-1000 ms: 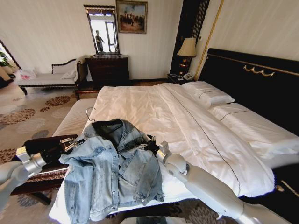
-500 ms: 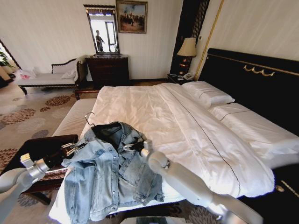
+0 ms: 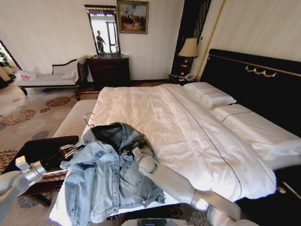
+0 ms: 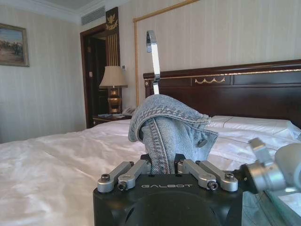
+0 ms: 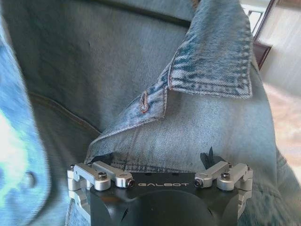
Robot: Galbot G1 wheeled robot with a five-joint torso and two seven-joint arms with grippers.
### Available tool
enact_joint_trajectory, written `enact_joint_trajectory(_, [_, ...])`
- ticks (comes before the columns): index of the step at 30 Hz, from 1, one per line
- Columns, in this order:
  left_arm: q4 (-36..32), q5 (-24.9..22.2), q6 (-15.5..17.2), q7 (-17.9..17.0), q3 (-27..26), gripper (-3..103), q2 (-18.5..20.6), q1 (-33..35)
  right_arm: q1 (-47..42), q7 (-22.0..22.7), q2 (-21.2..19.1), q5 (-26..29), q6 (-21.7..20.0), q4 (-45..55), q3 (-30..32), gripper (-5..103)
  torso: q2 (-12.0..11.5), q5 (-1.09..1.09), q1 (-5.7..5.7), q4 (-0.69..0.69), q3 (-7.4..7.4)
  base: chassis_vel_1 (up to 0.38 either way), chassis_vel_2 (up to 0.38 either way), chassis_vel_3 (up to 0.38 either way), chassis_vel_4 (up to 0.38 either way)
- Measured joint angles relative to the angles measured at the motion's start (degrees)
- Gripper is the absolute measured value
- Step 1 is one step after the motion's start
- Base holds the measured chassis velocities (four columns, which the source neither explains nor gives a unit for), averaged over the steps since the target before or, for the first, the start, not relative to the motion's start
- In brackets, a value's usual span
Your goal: Pick up the clothes from the bed and hang them on the clothes hanger.
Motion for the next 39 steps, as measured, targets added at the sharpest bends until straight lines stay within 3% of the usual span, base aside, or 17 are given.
enact_joint_trajectory(5, [-0.75, -0.52, 0.01, 0.33, -1.52, 18, 0.0, 1.52, 1.08, 2.11, 1.63, -2.83, -0.44, -2.93, -0.29, 100, 0.0, 0.01, 0.0, 0.0, 0.0, 0.0, 0.0, 0.0, 0.0])
enact_joint_trajectory(9, [-1.12, -1.02, -0.09, 0.77, -3.17, 18, -0.02, 3.28, 1.5, 4.17, 2.53, -3.35, -0.63, -4.85, 0.64, 79, 0.0, 0.01, 0.0, 0.0, 0.0, 0.0, 0.0, 0.0, 0.0])
enact_joint_trajectory(11, [-1.2, -1.08, -0.16, 0.83, -3.48, 18, -0.06, 3.63, 1.49, 4.49, 2.5, -3.01, -0.63, -4.76, 0.93, 79, 0.0, 0.01, 0.0, 0.01, 0.0, 0.0, 0.0, 0.0, 0.0])
enact_joint_trajectory(13, [-1.43, -1.27, -0.35, 1.06, -4.32, 18, -0.28, 4.59, 1.15, 5.28, 1.93, -1.84, -0.65, -3.45, 1.74, 62, 0.0, 0.01, 0.0, 0.0, 0.0, 0.0, 0.0, 0.0, 0.0])
enact_joint_trajectory(15, [-1.45, -1.29, -0.44, 1.1, -4.44, 18, -0.36, 4.72, 1.0, 5.41, 1.76, -1.62, -0.66, -3.08, 1.99, 62, 0.0, 0.01, 0.0, 0.0, 0.0, 0.0, 0.0, 0.0, 0.0])
enact_joint_trajectory(18, [-1.87, -1.29, -0.91, 1.33, -5.06, 18, -0.98, 5.27, -0.07, 6.27, 0.89, -0.21, -0.58, -1.36, 3.6, 46, 0.0, 0.01, 0.0, 0.0, 0.0, 0.0, 0.0, 0.0, 0.0])
enact_joint_trajectory(19, [-1.87, -1.29, -0.91, 1.33, -5.06, 18, -0.98, 5.27, -0.07, 6.27, 0.89, -0.21, -0.58, -1.36, 3.6, 46, 0.0, 0.01, 0.0, 0.0, 0.0, 0.0, 0.0, 0.0, 0.0])
enact_joint_trajectory(21, [-2.25, -1.29, -0.98, 1.59, -5.64, 18, -1.47, 5.87, -0.73, 6.9, 0.15, 1.96, -0.46, -0.33, 4.51, 35, 0.0, 0.01, 0.0, 0.0, 0.0, 0.0, 0.0, 0.0, 0.0])
enact_joint_trajectory(22, [-2.39, -1.31, -1.0, 1.65, -5.77, 18, -1.58, 6.07, -0.88, 7.17, -0.03, 3.03, -0.28, -0.11, 4.78, 35, 0.0, 0.02, 0.0, 0.0, 0.0, 0.0, 0.0, 0.0, 0.0])
enact_joint_trajectory(23, [-2.81, -1.36, -1.03, 1.84, -6.07, 18, -1.76, 6.62, -1.03, 7.7, -0.19, 5.18, 0.06, 0.05, 5.22, 25, 0.0, 0.02, 0.0, 0.0, 0.0, 0.0, 0.0, 0.0, 0.0])
enact_joint_trajectory(27, [-3.62, -1.39, -1.09, 2.13, -6.52, 18, -2.04, 7.32, -0.87, 8.31, -0.06, 8.0, 0.81, -0.48, 5.99, 14, 0.0, 0.02, 0.0, 0.0, 0.0, 0.0, 0.0, 0.0, 0.0])
enact_joint_trajectory(29, [-3.74, -1.4, -1.09, 2.13, -6.59, 18, -2.08, 7.37, -0.78, 8.42, 0.0, 8.22, 0.9, -0.68, 6.06, 14, 0.0, 0.02, 0.0, 0.0, 0.0, 0.0, 0.0, 0.0, 0.0])
enact_joint_trajectory(30, [-4.32, -1.54, -1.09, 2.19, -6.96, 18, -2.33, 7.64, -0.29, 9.05, 0.36, 9.25, 1.3, -1.76, 6.47, 5, 0.0, 0.02, 0.0, 0.0, 0.0, 0.0, 0.0, 0.0, 0.0])
enact_joint_trajectory(39, [-5.05, -2.34, -1.38, 3.1, -8.73, 18, -2.99, 9.55, 1.92, 11.5, 1.72, 12.44, 2.66, -5.15, 7.98, 3, 0.0, 0.01, 0.0, 0.0, 0.0, 0.0, 0.0, 0.0, 0.0])
